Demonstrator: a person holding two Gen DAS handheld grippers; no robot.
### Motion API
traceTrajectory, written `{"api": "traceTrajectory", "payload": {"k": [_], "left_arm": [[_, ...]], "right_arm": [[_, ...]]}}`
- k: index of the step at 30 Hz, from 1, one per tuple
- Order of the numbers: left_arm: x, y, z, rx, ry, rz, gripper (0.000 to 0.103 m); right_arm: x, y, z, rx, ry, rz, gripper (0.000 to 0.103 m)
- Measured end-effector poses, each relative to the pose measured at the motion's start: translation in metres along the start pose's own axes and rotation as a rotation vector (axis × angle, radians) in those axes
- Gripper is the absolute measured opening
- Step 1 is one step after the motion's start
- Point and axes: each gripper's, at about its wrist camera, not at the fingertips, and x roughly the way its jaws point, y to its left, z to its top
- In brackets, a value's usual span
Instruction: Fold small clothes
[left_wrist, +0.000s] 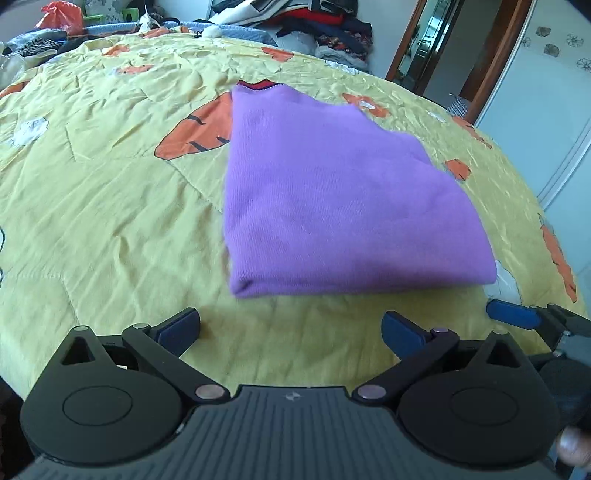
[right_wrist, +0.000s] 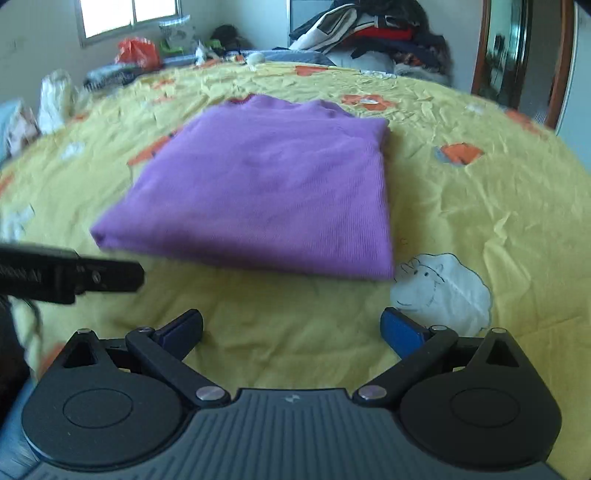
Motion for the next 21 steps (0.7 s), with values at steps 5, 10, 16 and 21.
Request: {"api": "traceTrajectory", "payload": {"k": [5,10,16,21], "left_arm": [[0.004,-0.008,-0.001,0.033,-0.002,0.039,0.103],[0.013,-0.009,0.009,0.030,0.003,0.051,0.103],[0.020,-0.012,0.013,0.056,-0.011,0.071,0.103],[0.022,-0.016,0.011,0.073,-0.028,0.091,0.103]], "right_arm": [[0.007,0.004,0.009,0.014,0.016,-0.018,0.103],[0.016,0.006,0.021,0.020,0.058,-0.025,0.103],[0.019,0.007,0.018,0.036,0.034,-0.037,0.103],[0.018,0.007,0.016,0.040,0.001,-0.041,0.103]]}}
